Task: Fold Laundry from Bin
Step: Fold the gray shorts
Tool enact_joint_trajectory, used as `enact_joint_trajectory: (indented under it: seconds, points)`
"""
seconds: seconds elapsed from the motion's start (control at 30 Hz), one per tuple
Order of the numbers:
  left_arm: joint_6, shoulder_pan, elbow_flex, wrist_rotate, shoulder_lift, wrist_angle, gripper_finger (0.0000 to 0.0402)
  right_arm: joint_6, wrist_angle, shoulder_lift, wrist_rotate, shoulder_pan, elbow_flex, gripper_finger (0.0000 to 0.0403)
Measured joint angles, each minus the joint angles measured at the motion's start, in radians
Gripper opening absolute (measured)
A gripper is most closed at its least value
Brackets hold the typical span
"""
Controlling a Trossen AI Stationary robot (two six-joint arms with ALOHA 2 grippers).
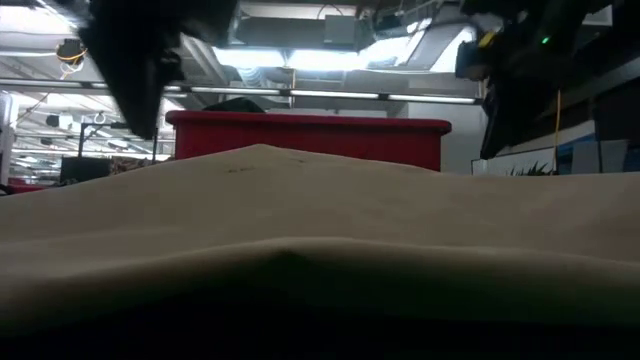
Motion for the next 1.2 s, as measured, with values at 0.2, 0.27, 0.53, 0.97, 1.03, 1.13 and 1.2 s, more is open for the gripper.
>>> enact_joint_trajectory:
  seconds: [0.2,0.27,0.53,0.97,1.03,1.13,1.2]
  points:
    - [-0.094,-0.154,-0.001,-0.030,0.023,0.066,0.0135,0.079,0.071,0.000,0.001,0.171,0.000,0.0165]
    - [-0.112,-0.195,-0.001,-0.038,0.037,0.119,0.0135,0.102,0.088,0.000,0.002,0.218,0.000,0.0166]
    - [-0.266,-0.318,-0.001,-0.060,0.090,0.381,0.0135,0.131,0.122,0.000,0.008,0.356,0.000,0.0166]
    - [-0.255,-0.412,-0.001,-0.176,0.258,0.768,0.0135,0.154,0.151,0.000,0.034,0.429,0.000,0.0166]
    - [-0.260,-0.420,-0.002,-0.166,0.272,0.767,0.0135,0.154,0.151,0.000,0.034,0.429,0.000,0.0166]
    - [-0.263,-0.431,-0.002,-0.161,0.291,0.769,0.0135,0.154,0.152,0.000,0.034,0.428,0.000,0.0166]
    - [-0.265,-0.438,-0.002,-0.159,0.308,0.770,0.0135,0.154,0.152,0.000,0.034,0.428,0.000,0.0166]
